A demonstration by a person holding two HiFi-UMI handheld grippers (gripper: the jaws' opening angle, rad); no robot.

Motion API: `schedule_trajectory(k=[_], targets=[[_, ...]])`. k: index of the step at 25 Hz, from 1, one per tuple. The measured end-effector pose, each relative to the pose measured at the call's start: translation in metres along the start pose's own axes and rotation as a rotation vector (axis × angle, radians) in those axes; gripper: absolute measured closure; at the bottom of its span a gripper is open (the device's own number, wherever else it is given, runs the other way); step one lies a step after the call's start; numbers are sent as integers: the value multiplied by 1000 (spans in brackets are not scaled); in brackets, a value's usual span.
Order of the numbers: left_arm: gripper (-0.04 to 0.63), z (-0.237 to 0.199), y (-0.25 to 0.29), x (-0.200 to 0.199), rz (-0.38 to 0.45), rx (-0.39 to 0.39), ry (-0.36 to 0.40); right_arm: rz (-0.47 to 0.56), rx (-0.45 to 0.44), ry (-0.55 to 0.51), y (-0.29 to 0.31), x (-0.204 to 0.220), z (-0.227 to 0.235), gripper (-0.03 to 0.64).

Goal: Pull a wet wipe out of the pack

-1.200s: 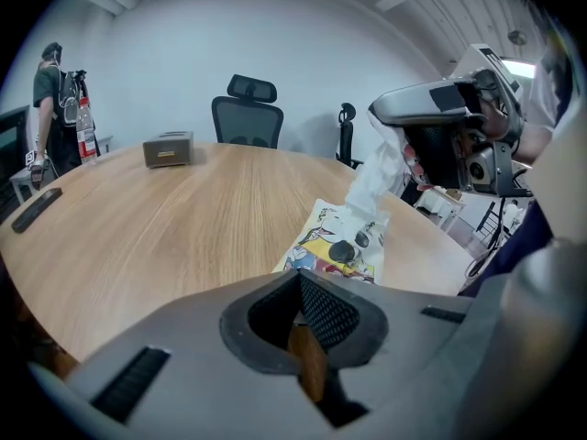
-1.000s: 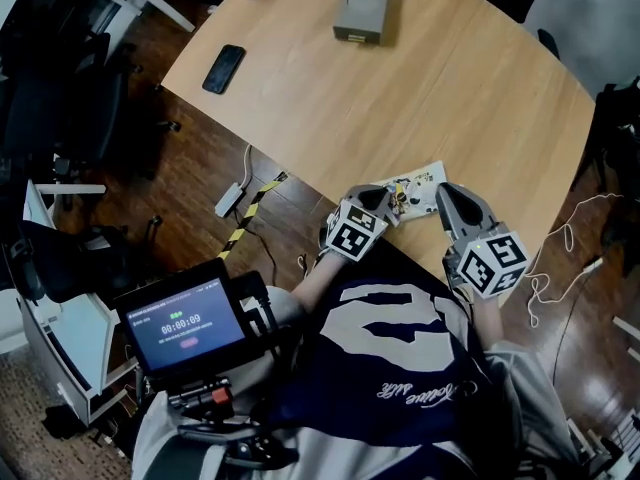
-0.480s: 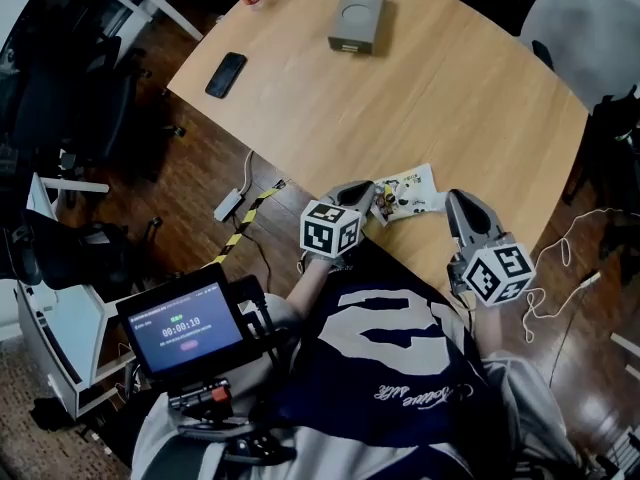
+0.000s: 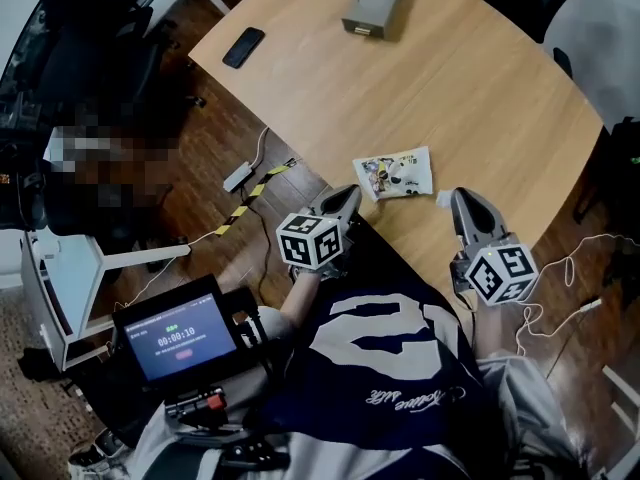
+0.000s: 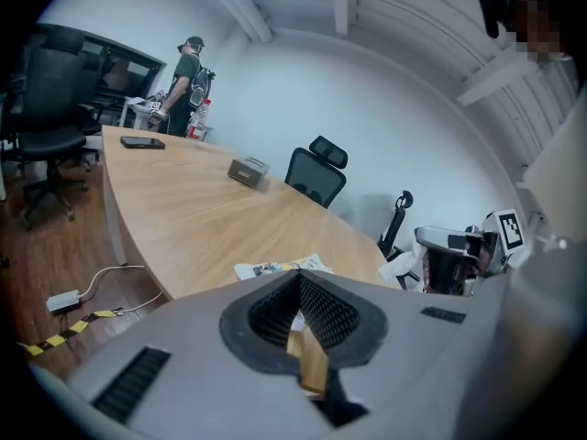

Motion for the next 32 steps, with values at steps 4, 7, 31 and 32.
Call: schedule_trajectory(k=[4,7,31,32], targets=[[592,21,-31,23,-2,-33,6,-23,-40,7,-16,13,1,614],[592,14,-40,31,-12,-69,-2,-29,-51,18,-11,18,6,614],[592,-73,-212,84,63,-77,-37,25,28,71,-18,95,-125,614],[592,-79,-223,91,61,-71,-40,22,24,76,-18,104,-140,614]])
Point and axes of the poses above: the fingertips, and each gripper's own axes: y forward along the fingers, z to its right, x out of its underside, the point moved 2 cm from there along -y, backward along the fingers, and after that the axes turned 4 degrees about -x, right-handed, at the moved point
